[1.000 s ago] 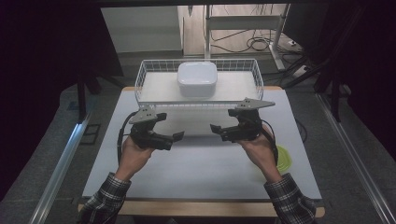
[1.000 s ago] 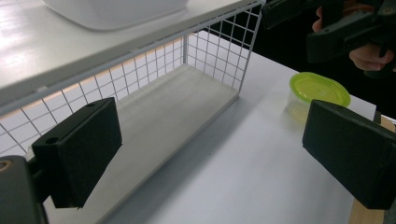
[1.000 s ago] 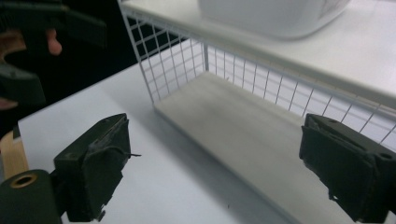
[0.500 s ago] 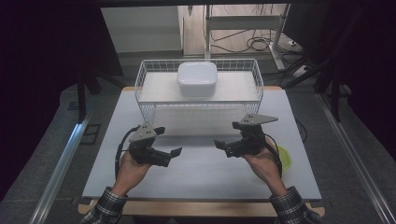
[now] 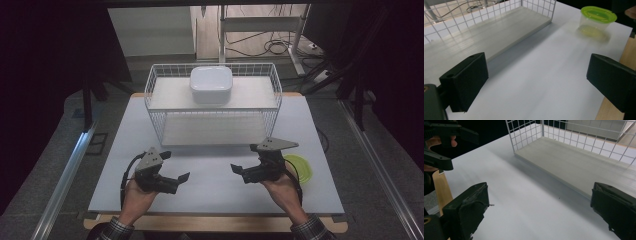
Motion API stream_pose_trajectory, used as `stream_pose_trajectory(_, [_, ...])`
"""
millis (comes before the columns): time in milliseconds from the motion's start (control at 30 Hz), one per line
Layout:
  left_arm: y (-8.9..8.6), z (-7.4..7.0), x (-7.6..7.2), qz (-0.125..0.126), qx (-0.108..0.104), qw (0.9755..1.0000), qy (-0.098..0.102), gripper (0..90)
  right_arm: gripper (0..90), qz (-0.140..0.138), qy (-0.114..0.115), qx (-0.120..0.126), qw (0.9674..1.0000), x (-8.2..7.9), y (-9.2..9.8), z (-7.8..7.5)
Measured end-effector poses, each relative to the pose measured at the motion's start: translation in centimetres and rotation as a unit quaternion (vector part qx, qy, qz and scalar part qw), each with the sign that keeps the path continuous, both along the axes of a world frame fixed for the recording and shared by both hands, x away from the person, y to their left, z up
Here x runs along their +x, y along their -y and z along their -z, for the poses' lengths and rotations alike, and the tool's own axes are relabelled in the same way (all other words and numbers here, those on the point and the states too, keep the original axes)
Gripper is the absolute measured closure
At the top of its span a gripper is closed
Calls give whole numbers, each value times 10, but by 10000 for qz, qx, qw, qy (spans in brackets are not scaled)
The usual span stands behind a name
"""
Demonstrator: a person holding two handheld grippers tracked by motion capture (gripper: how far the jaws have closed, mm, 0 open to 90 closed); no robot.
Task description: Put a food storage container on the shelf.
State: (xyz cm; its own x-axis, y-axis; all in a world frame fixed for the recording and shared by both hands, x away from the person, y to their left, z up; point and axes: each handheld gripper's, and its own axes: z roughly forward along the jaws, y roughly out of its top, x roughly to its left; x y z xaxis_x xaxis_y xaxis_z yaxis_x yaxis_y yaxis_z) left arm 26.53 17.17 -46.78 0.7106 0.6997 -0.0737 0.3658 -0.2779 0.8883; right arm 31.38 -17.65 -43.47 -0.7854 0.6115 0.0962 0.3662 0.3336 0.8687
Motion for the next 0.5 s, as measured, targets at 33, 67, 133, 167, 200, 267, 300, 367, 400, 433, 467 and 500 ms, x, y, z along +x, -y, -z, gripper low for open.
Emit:
stream_pose_trajectory(33, [0, 2, -1, 1, -13, 10000, -22, 35, 20, 9, 2, -3, 10000, -2, 1, 2])
stream_pose_trajectory(67, [0, 4, -1, -10, -18, 10000, -31, 35, 23, 17, -16, -17, 10000, -5, 2, 5])
stream_pose_trajectory(133, [0, 8, -3, -60, 16, 10000, -12, 35, 24, 36, -17, -24, 10000, -7, 3, 6])
stream_pose_trajectory(167, [0, 10, -5, -67, 27, 10000, 5, 35, 25, 53, -1, -37, 10000, -9, 4, 8])
stream_pose_trajectory(200, [0, 11, -6, -63, 44, 10000, 6, 35, 26, 66, 3, -67, 10000, -11, 5, 10])
stream_pose_trajectory(267, [1, 13, -8, -84, 71, 9999, 37, 36, 28, 73, 12, -131, 9999, -15, 7, 15])
stream_pose_trajectory(300, [0, 15, -9, -74, 98, 9999, 48, 36, 28, 73, 12, -131, 9999, -15, 7, 15])
stream_pose_trajectory(367, [1, 19, -12, -70, 135, 9999, 43, 36, 28, 55, 7, -191, 9998, -18, 7, 19])
stream_pose_trajectory(400, [1, 21, -13, -72, 164, 9998, 45, 36, 28, 42, -1, -226, 9997, -21, 7, 22])
stream_pose_trajectory(433, [1, 21, -13, -72, 164, 9998, 45, 35, 28, 42, -1, -226, 9997, -21, 7, 22])
stream_pose_trajectory(467, [1, 23, -15, -80, 202, 9998, 43, 35, 29, 26, 0, -252, 9997, -22, 7, 24])
stream_pose_trajectory(500, [1, 24, -16, -86, 232, 9997, 50, 36, 29, -2, -3, -348, 9994, -25, 6, 29])
